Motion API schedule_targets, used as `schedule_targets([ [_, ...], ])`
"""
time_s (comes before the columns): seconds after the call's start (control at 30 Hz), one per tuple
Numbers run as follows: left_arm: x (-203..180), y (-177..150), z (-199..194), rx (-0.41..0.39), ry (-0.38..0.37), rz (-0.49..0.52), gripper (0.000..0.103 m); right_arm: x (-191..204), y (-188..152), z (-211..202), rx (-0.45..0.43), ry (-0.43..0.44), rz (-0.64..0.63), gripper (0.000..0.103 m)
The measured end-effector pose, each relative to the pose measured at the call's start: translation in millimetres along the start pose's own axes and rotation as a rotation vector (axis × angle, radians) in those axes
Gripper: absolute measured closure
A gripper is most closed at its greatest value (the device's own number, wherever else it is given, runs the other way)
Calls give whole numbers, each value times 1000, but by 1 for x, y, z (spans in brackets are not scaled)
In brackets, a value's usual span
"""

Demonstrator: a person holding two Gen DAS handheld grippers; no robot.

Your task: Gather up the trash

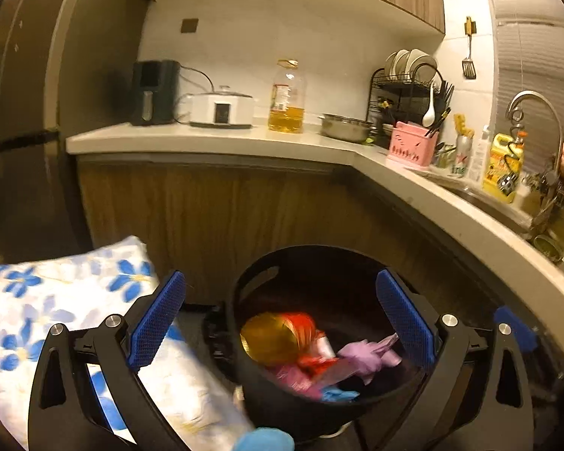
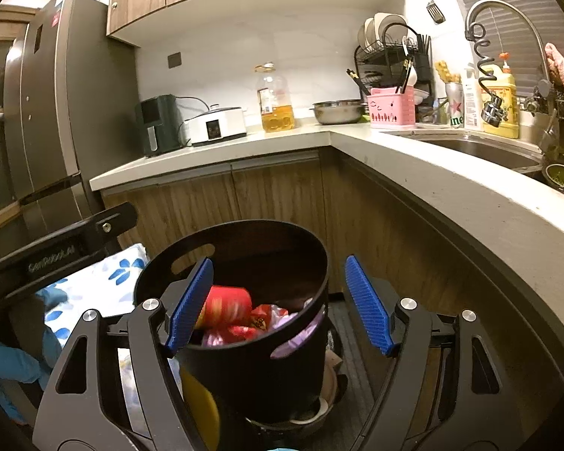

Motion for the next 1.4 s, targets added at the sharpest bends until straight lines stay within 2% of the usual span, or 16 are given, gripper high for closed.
schedule_targets([
  [0.13, 10, -16, -23, 47, 121, 56, 6, 6, -4, -17, 21, -12, -11, 23],
  [0.27, 24, -36, -57, 81, 160, 33, 6, 19, -8, -40, 30, 6, -22, 16],
  [0.43, 39, -49, -100, 94, 190, -2, 6, 38, -19, -75, 30, 2, -66, 11],
  [0.77, 48, -73, -170, 79, 224, -23, 6, 62, -44, -138, 31, 18, -102, 8],
  [1.17, 43, -95, -219, 52, 250, -22, 6, 67, -63, -183, 23, 17, -120, 7],
  [1.4, 44, -101, -233, 46, 255, -34, 6, 73, -68, -198, 4, 22, -140, 7],
])
Point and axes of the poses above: each gripper's, at about its wrist camera, not at the fingertips, and z roughly the way its jaws point, x to its left, y to its top, the point moved 3 cm from there along z, roughly the way its jaws point, and after that the axes turned 7 degrees about z, right-handed, at the moved point
